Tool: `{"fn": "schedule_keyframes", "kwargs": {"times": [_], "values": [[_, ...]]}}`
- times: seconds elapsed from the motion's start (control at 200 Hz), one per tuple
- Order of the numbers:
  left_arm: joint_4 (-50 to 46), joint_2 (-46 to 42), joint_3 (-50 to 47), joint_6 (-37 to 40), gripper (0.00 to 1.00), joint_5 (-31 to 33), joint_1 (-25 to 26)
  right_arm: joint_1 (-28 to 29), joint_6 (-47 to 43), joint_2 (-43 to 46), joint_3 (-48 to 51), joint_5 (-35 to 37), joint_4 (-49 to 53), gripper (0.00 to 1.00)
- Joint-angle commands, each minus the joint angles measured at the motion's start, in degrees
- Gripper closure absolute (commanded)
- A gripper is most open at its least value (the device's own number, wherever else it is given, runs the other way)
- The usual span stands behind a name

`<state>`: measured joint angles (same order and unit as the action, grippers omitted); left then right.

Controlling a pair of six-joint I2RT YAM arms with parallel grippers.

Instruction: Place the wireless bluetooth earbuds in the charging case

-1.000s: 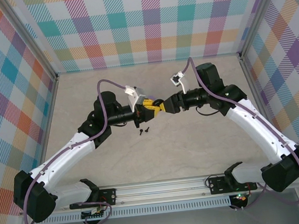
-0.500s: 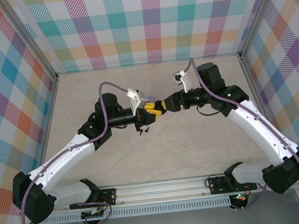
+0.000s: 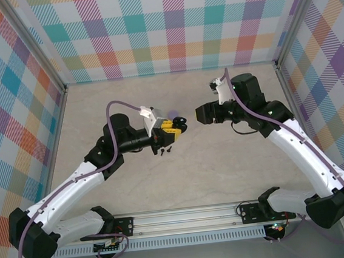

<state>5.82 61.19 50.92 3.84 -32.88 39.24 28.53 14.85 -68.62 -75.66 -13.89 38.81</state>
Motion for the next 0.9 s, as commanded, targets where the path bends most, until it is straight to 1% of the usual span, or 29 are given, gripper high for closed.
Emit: {"fn": "schedule_keyframes", "kwargs": {"times": [0.0, 0.095, 0.185, 0.395, 0.655, 0.77, 0.895], "values": [[-0.3, -3.7, -0.5, -1.7, 0.92, 0.2, 0.4, -0.1, 1.8, -3.9, -1.2, 6.1, 4.9, 0.37], [-2.0, -6.4, -0.6, -2.4, 0.92, 0.8, 0.4, -0.1, 2.4, -7.8, -1.1, 4.5, 5.6, 0.37], [-3.6, -9.0, -0.8, -2.5, 0.92, 1.6, 0.4, -0.1, 3.2, -11.7, -1.0, 2.0, 5.3, 0.39], [-7.5, -12.4, -0.4, -3.1, 0.92, 2.0, 0.4, 0.8, 7.4, -21.2, -0.2, -3.5, 1.1, 0.42], [-7.9, -14.5, -1.2, -4.0, 0.92, 3.2, 0.3, 6.2, 7.6, -34.0, -5.0, -4.0, 0.7, 0.44], [-8.1, -14.9, -1.5, -4.3, 0.92, 3.3, 0.4, 8.6, 5.5, -39.4, -8.7, -4.3, 2.0, 0.45], [-8.6, -15.5, -1.6, -4.2, 0.92, 3.6, 0.4, 11.1, 1.9, -45.0, -13.6, -3.1, 5.1, 0.45]]}}
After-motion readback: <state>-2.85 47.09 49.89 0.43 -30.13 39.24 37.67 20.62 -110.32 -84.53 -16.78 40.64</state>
